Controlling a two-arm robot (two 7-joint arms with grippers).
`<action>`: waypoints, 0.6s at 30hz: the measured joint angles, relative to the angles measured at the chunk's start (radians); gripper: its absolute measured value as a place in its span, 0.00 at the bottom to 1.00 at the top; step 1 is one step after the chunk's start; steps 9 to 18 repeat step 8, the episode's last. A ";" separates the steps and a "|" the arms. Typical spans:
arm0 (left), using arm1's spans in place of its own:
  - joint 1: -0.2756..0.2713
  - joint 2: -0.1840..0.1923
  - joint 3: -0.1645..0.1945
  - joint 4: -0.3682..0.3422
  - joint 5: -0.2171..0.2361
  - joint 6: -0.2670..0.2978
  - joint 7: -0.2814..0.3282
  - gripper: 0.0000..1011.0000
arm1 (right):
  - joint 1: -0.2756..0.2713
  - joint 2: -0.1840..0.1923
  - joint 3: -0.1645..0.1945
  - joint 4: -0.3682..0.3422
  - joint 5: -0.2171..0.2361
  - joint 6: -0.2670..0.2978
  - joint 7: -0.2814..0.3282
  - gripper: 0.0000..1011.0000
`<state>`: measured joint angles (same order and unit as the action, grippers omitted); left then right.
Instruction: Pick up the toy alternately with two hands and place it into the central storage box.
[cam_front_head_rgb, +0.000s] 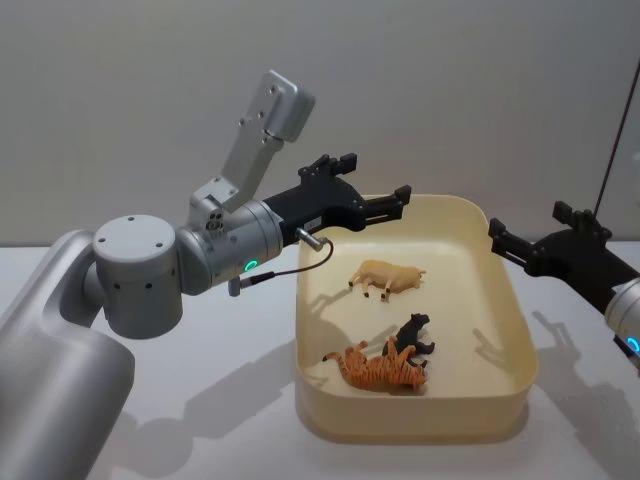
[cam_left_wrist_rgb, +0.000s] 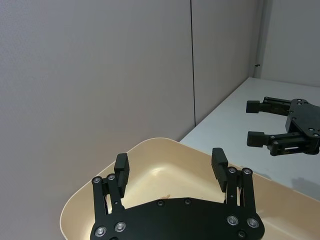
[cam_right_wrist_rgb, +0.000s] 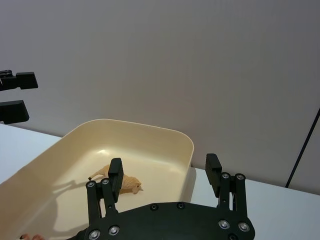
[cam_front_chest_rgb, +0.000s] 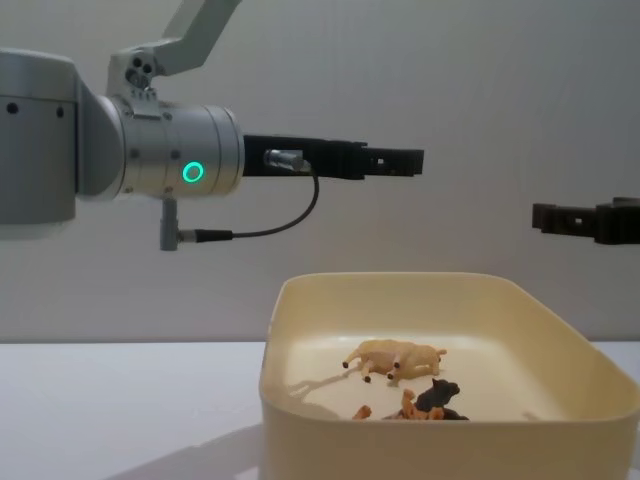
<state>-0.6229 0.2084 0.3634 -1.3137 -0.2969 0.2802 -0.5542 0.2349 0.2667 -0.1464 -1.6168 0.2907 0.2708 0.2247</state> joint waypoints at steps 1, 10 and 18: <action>0.000 0.000 0.000 0.000 0.000 0.000 0.000 0.99 | 0.000 0.000 0.000 0.000 0.000 0.000 0.000 0.99; 0.000 0.000 0.000 0.001 0.000 0.000 0.000 0.99 | 0.000 0.000 0.000 0.000 0.000 0.000 0.000 0.99; 0.000 0.000 0.000 0.001 0.000 0.000 0.000 0.99 | 0.000 0.000 0.000 0.000 0.000 0.000 0.000 0.99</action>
